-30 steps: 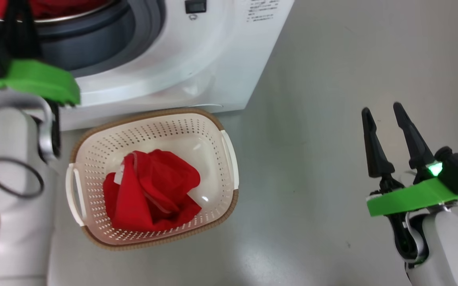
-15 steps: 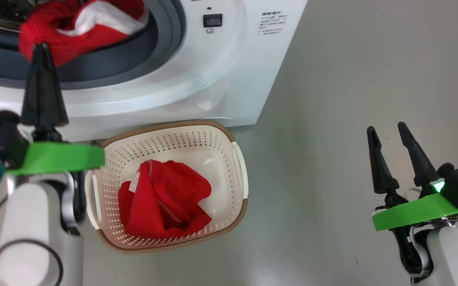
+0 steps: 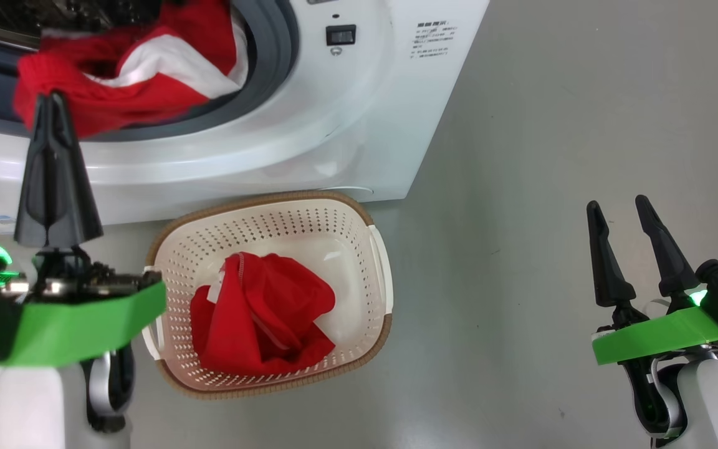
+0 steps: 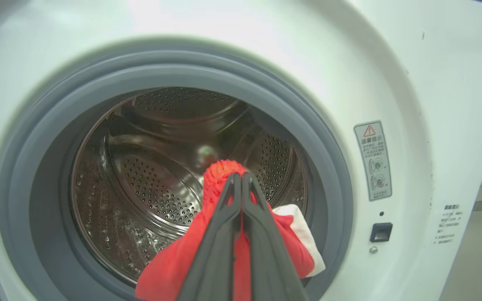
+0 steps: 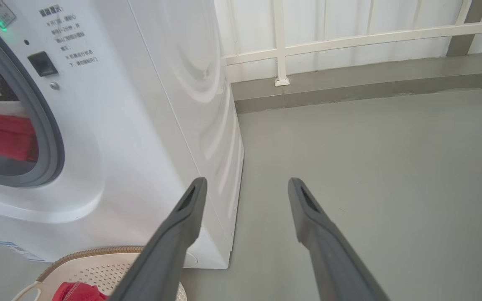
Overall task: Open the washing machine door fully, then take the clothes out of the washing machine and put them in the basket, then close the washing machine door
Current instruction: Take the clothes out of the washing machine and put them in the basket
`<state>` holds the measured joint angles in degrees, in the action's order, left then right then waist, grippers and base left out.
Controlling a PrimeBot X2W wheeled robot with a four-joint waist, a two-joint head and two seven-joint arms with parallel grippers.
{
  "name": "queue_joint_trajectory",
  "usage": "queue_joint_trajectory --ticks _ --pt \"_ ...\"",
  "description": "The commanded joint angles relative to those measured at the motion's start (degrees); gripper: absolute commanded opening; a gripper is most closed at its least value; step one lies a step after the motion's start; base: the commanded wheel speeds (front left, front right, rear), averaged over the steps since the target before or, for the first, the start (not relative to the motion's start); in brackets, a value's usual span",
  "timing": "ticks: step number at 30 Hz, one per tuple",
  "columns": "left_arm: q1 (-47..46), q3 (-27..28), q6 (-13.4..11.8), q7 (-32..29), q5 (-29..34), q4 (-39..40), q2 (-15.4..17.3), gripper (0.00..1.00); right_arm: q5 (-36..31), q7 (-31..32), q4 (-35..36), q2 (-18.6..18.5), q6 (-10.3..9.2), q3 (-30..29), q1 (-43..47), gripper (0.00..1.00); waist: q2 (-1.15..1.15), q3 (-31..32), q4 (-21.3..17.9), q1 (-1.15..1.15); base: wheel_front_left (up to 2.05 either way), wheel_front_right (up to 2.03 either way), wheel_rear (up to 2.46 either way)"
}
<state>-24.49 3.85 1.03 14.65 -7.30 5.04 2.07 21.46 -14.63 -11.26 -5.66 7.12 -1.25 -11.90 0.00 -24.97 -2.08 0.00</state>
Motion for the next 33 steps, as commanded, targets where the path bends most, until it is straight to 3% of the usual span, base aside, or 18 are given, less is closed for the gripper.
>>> queue_joint_trajectory --ticks 1,8,11,17,33 --pt "1.1 1.5 -0.3 0.3 -0.2 2.5 0.8 0.0 -0.5 -0.4 1.3 -0.7 0.36 1.0 0.9 1.0 0.0 0.1 -0.1 0.0 0.0 0.0 0.0" --pt "3.1 -0.2 -3.2 0.3 -0.8 11.9 0.8 0.0 -0.4 -0.4 1.2 -0.7 0.36 1.1 1.2 1.0 0.0 0.6 -0.4 0.0 0.0 0.0 0.0" --pt "4.3 -1.6 -3.9 0.3 -1.2 11.4 0.8 0.0 -0.3 -0.4 1.1 -0.6 0.36 1.2 1.3 1.0 0.0 0.7 -0.5 0.0 0.0 0.0 0.0" --pt "6.2 -2.3 -3.9 0.3 -3.5 2.9 0.8 0.0 -0.3 -0.4 1.0 -0.4 0.36 1.8 1.1 1.0 0.0 0.5 -0.9 0.0 0.0 0.0 0.0" --pt "3.3 -5.5 0.6 0.3 -4.7 -23.8 0.8 0.0 -0.1 -0.4 1.2 0.1 0.36 2.8 -0.5 1.0 0.0 -2.6 -1.9 0.0 0.0 0.0 0.0"
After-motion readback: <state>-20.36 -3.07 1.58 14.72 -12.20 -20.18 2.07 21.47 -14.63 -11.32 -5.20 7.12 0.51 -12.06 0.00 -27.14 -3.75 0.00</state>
